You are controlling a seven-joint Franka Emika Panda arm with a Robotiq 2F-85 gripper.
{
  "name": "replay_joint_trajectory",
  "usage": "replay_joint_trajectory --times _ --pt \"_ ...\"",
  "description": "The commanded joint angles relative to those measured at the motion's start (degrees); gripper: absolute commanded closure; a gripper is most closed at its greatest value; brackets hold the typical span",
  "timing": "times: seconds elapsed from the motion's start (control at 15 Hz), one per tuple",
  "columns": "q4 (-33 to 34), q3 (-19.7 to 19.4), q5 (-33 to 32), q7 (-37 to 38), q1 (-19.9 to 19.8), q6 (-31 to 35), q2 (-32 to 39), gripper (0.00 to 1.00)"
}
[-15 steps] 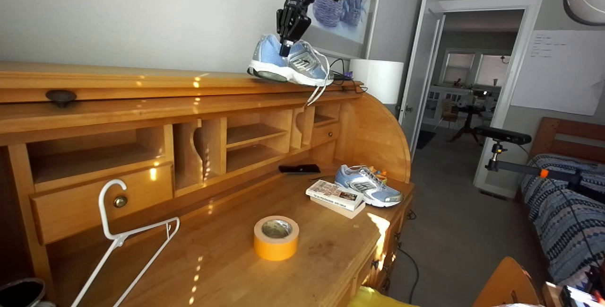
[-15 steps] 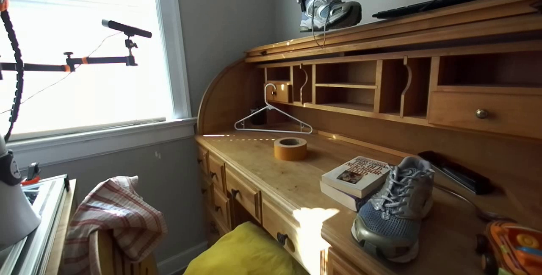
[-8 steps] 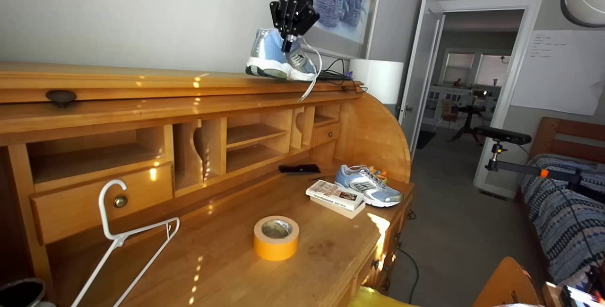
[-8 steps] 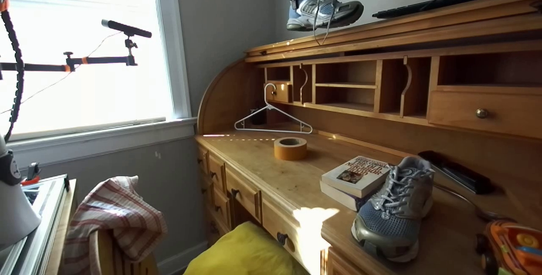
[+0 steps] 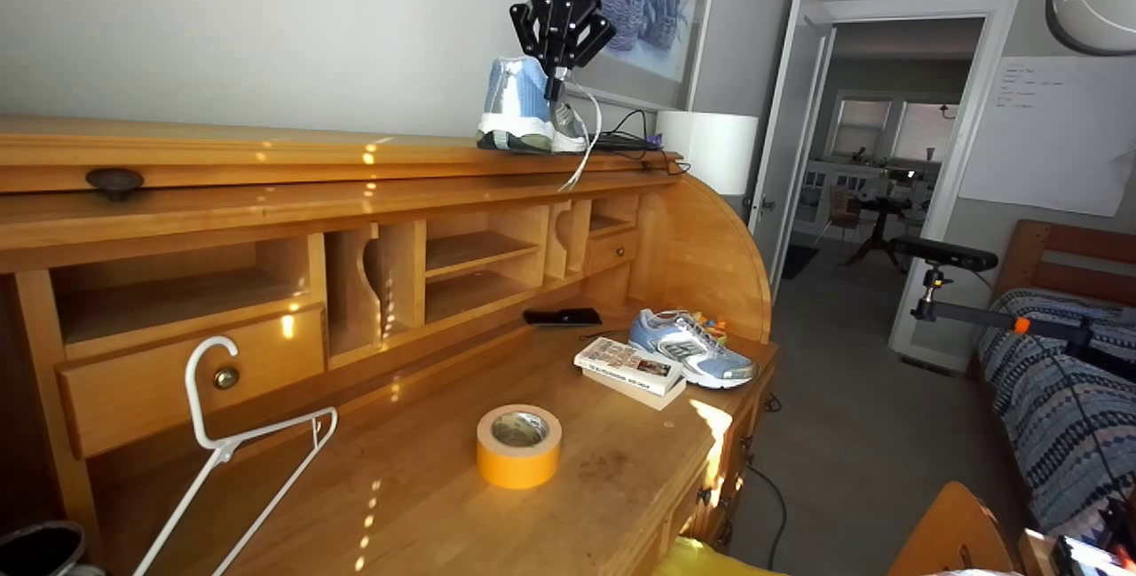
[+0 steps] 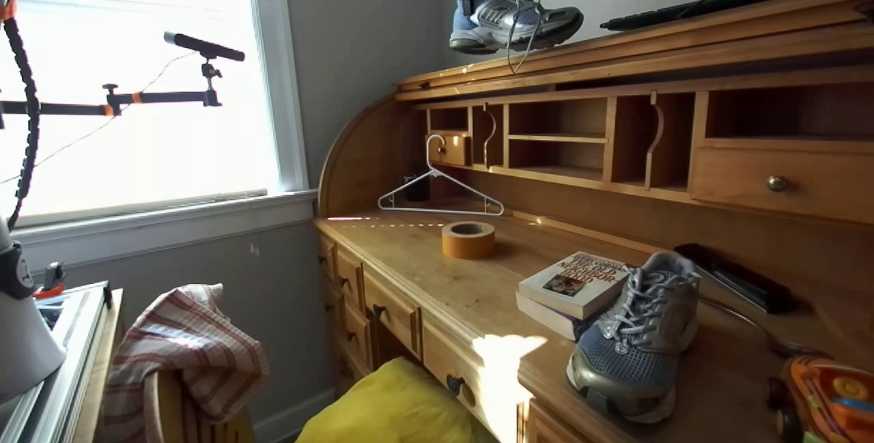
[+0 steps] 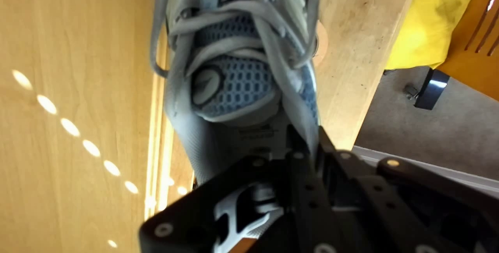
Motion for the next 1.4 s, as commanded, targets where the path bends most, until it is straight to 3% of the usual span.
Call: replay_joint_trajectory --times 0.0,0.2,0.27,0.6,1.33 --pt "0.0 0.0 0.0 0.0 0.0 0.0 0.0 0.91" --pt "0.0 0.0 0.0 0.0 0.0 0.0 0.0 0.91" --pt "0.0 0.0 0.0 0.0 0.0 0.0 0.0 0.98" --pt "1.8 0.0 -2.0 -6.7 0.3 -1.4 0.9 0.98" --pt "4.0 0.6 -3.8 -34.5 -0.2 -4.1 1.3 0.98"
